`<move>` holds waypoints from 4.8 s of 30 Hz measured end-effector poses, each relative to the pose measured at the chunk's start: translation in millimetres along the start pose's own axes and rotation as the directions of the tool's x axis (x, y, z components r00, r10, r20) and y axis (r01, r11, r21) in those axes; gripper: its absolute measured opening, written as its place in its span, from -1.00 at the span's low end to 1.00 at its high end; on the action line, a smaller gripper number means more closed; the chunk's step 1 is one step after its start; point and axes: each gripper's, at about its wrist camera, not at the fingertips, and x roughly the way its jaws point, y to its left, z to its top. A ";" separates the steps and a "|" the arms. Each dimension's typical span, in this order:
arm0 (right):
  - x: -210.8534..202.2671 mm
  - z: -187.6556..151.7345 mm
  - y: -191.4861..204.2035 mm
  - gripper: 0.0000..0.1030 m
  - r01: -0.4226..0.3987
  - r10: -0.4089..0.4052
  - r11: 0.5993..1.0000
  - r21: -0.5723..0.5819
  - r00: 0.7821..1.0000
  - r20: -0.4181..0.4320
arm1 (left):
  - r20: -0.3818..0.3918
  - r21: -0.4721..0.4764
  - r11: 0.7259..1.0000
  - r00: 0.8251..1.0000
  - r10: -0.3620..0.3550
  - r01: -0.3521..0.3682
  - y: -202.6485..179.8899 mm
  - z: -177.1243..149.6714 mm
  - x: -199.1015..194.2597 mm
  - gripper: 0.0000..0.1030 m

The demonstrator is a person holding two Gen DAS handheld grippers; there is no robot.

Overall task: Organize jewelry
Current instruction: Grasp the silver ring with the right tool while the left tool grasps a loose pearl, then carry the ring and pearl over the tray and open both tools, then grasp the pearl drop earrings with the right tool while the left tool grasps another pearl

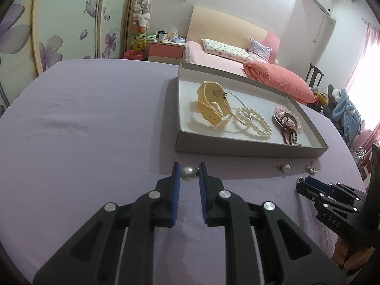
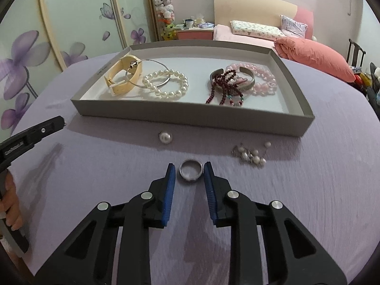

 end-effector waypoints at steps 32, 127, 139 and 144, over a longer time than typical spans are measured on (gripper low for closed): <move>-62.9 -6.7 -36.5 -0.56 0.050 -0.065 0.995 0.090 0.983 0.171 | 0.043 0.014 0.999 0.998 -0.045 0.044 -8.5 -0.7 -21.9 -0.68; -9.6 79.9 -58.3 -0.36 -0.047 -0.005 0.990 0.131 0.930 0.368 | 0.204 0.139 0.988 0.975 -0.093 0.065 -86.3 90.3 74.6 -0.39; -18.7 73.8 -61.9 -0.36 -0.037 -0.016 0.990 0.136 0.930 0.366 | 0.163 0.163 0.981 0.978 -0.133 0.106 -90.9 76.1 59.3 -0.39; -31.2 58.6 -65.4 -0.36 -0.033 -0.021 0.989 0.145 0.935 0.353 | 0.114 0.183 0.973 0.980 -0.160 0.138 -97.6 53.8 43.5 -0.30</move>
